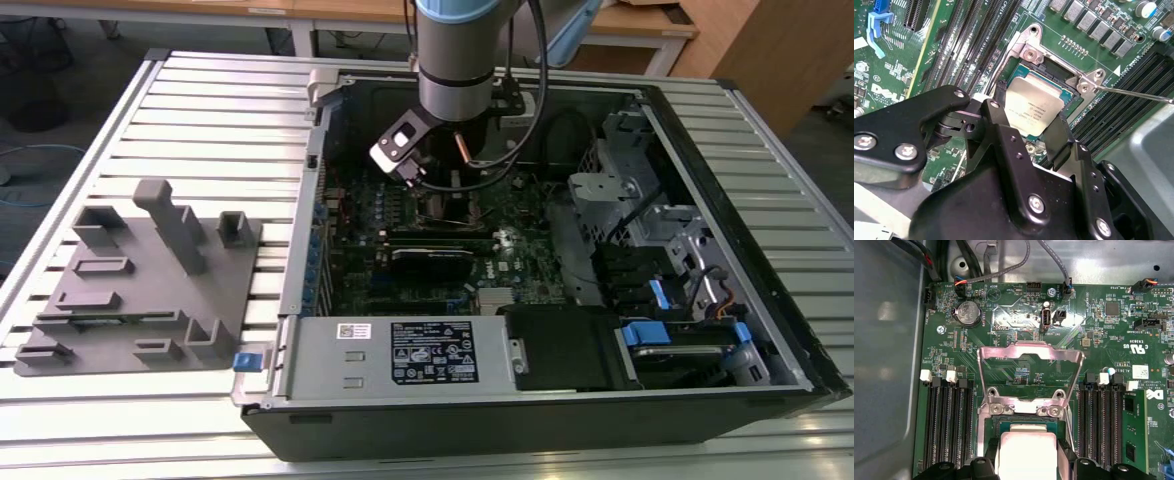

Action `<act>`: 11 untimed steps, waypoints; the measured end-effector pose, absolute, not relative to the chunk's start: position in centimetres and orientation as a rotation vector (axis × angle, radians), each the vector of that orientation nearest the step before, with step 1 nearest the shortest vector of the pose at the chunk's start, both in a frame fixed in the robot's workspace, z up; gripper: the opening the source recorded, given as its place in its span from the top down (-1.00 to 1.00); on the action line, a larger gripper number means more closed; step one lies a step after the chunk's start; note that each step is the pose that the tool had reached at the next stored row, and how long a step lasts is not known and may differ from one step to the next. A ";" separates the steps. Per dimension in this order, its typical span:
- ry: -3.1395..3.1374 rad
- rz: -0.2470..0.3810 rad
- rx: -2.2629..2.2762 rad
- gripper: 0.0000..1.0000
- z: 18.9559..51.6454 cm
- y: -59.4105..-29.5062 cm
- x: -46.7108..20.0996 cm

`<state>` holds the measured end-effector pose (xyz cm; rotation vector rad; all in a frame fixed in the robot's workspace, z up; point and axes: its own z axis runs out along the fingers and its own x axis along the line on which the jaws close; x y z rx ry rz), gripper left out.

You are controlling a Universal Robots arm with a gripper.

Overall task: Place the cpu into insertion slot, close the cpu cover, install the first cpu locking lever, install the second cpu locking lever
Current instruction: 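Place the cpu into insertion slot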

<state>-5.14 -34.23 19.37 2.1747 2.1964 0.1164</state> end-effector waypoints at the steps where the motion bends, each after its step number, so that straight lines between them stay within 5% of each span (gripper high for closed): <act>1: 2.196 0.116 2.175 -0.08 19.4 -34.2 -5.1; 11: 2.196 0.117 2.175 -0.08 19.4 -34.2 -5.1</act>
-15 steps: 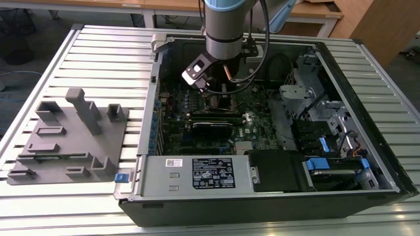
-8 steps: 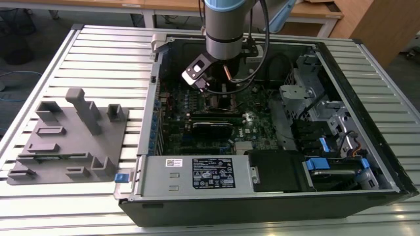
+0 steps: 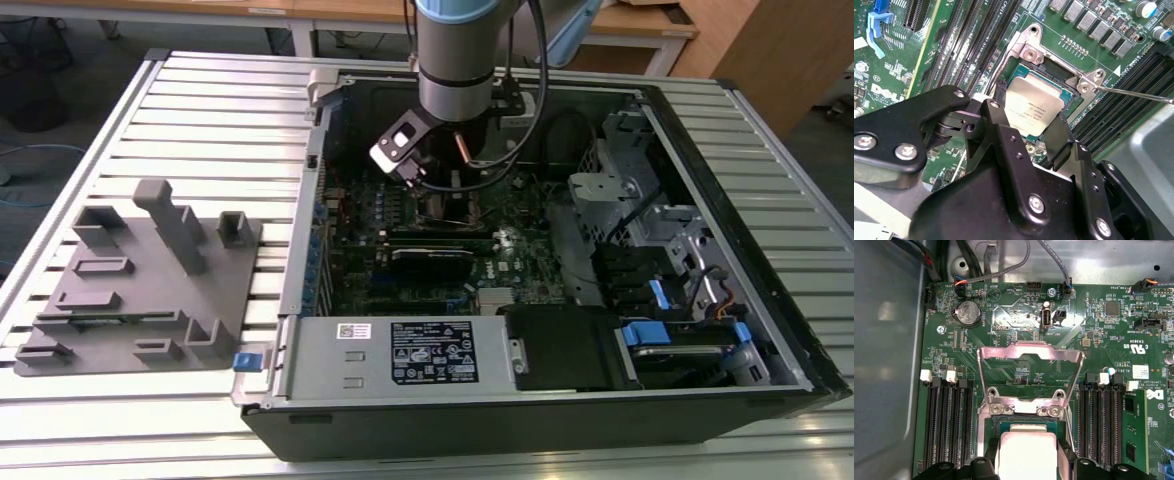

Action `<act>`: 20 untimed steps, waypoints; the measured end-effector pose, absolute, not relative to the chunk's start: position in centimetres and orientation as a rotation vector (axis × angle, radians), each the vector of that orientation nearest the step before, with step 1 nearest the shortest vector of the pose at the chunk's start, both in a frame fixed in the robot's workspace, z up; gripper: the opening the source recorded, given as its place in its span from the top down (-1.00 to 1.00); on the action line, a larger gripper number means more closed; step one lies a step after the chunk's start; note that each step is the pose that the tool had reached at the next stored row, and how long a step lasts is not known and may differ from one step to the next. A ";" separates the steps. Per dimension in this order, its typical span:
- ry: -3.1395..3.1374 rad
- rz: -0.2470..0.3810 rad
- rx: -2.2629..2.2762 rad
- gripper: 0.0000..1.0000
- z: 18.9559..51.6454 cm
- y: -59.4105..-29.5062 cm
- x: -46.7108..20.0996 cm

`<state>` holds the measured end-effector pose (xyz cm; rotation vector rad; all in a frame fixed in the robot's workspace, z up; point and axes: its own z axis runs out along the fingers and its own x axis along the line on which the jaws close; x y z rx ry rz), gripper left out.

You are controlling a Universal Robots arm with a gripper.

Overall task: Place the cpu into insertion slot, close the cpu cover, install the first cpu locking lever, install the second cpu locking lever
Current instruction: 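Place the cpu into insertion slot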

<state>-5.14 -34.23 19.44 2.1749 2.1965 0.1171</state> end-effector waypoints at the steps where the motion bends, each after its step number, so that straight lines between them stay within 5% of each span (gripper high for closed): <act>1: 2.196 0.117 2.175 -0.08 19.5 -34.2 -5.1; 20: 2.147 0.100 2.209 -0.08 19.5 -33.9 -5.1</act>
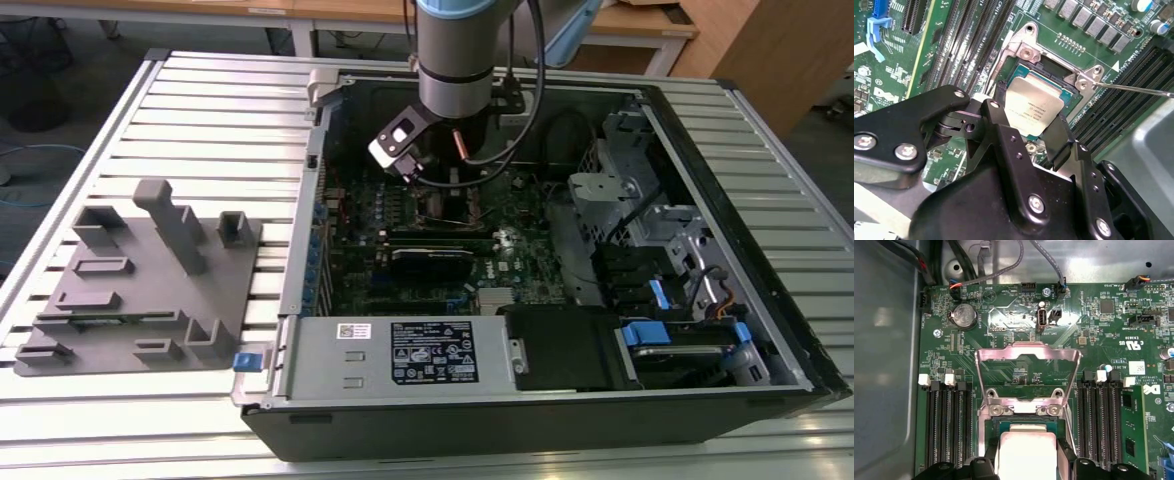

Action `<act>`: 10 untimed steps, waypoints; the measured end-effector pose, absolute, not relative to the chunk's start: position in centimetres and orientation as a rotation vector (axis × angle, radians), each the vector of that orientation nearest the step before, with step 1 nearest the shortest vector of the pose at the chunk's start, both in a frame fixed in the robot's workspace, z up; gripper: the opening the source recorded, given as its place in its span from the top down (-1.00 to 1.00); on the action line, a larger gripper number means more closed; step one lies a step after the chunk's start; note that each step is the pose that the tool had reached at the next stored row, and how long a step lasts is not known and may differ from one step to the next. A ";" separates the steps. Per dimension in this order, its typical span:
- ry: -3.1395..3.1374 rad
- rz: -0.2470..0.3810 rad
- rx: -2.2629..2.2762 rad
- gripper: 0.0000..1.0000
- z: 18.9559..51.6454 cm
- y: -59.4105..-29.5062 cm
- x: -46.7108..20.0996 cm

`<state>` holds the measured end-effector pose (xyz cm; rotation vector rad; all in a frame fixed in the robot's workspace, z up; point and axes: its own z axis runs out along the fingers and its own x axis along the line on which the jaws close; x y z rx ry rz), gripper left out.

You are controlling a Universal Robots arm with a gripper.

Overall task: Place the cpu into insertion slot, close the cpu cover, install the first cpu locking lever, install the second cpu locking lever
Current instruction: 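Place the cpu into insertion slot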

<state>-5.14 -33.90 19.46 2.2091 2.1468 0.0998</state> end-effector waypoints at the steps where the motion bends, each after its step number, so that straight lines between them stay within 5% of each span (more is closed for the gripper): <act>1: 2.146 0.097 2.208 -0.08 19.4 -33.9 -5.1; 10: 2.157 0.099 2.192 -0.08 19.4 -33.9 -5.1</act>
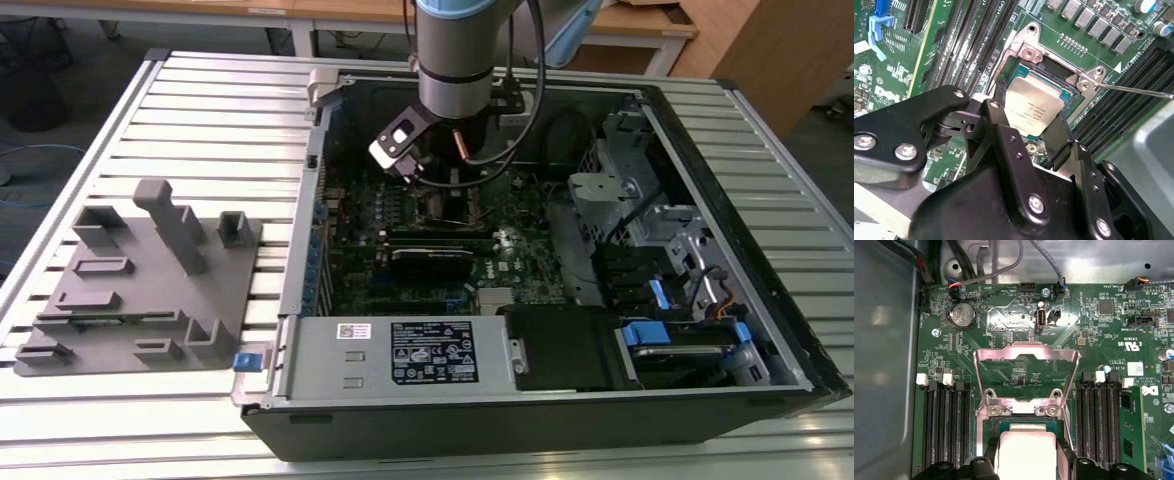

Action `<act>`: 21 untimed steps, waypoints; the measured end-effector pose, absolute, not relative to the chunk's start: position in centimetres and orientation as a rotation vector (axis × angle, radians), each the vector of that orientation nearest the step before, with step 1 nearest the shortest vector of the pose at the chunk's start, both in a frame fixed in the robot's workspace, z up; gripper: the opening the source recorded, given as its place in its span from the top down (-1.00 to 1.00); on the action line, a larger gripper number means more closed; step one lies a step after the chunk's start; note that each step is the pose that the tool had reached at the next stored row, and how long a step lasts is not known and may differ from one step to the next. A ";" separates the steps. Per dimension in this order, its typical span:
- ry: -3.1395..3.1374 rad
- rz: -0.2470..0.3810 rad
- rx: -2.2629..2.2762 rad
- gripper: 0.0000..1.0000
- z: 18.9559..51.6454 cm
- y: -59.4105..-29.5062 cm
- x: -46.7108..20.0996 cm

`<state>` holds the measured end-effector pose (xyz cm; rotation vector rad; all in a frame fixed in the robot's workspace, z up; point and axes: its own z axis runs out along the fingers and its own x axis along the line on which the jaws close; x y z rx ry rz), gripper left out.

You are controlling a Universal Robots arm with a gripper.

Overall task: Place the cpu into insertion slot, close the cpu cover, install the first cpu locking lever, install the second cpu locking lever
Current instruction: 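Place the cpu into insertion slot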

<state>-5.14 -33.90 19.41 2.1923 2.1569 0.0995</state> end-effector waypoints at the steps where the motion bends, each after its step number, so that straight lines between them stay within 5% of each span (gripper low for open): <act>1: 2.163 0.100 2.186 -0.08 19.4 -33.9 -5.1; 21: 2.176 0.105 2.170 -0.08 19.3 -33.8 -5.2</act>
